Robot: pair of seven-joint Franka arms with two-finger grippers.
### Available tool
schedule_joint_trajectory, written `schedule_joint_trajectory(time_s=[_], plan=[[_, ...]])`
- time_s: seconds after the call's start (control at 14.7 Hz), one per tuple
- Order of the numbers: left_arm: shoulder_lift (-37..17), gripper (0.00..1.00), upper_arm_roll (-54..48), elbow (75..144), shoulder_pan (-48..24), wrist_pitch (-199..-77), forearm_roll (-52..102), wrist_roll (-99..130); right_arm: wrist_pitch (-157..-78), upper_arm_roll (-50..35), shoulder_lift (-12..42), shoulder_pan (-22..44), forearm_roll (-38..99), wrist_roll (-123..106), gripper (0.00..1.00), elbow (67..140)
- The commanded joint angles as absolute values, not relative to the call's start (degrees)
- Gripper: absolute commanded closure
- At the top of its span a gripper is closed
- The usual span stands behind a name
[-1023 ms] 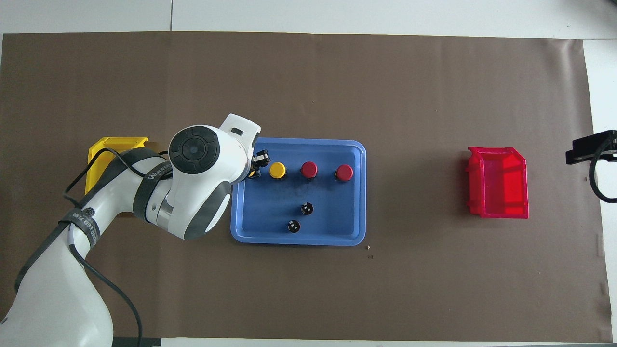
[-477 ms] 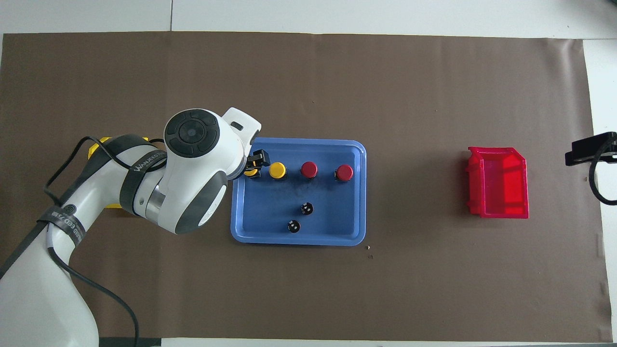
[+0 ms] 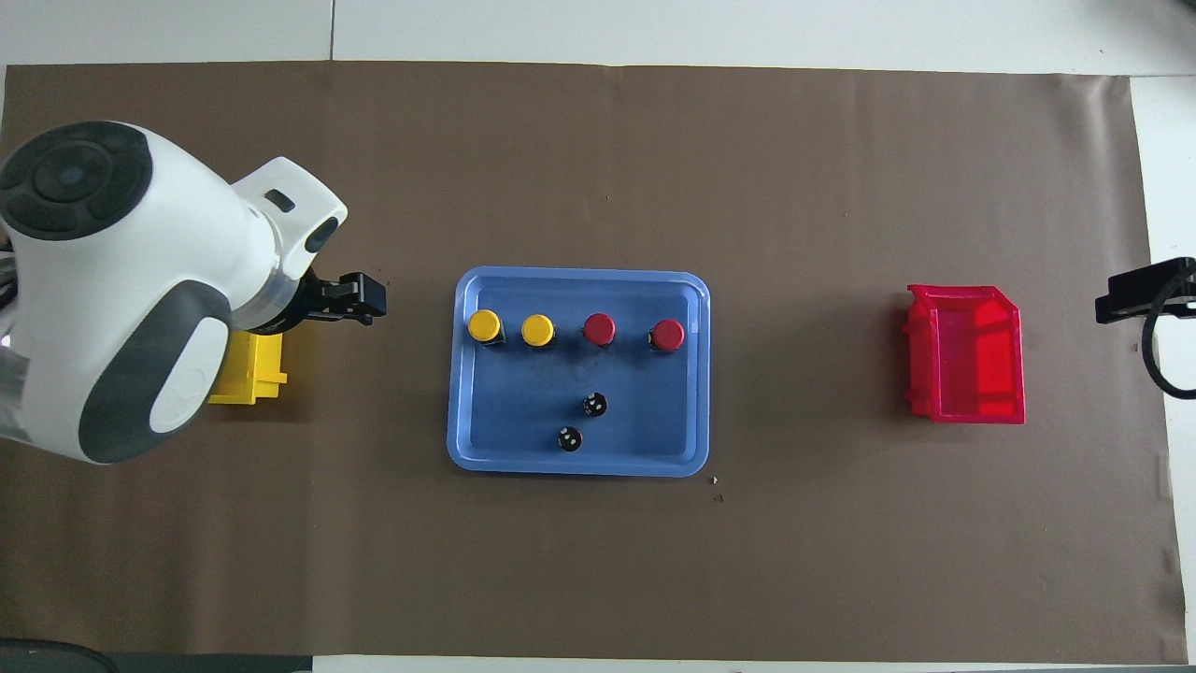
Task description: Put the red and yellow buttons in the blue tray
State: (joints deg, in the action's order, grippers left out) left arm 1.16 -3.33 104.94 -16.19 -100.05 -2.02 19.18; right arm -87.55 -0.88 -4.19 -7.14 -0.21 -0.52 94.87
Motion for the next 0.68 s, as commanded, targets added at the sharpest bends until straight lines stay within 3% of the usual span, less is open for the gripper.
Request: schedule_joint_trajectory(time_s=[0.0, 0.27, 0.61], plan=[[4.7, 0.0, -3.5, 102.6, -9.2, -94.4, 1.4, 7.9, -88.1, -1.3, -5.3, -7.7, 0.1, -1.8, 0.0, 95.9], [4.0, 0.0, -3.3, 95.5, -4.8, -88.9, 1.8, 1.1, -88.1, -1.4, -5.3, -7.7, 0.1, -1.8, 0.0, 95.9], [4.2, 0.0, -3.3, 93.3, -4.5, -88.1, 1.7, 0.8, -88.2, -1.4, -5.3, -7.7, 0.1, -1.8, 0.0, 95.9]])
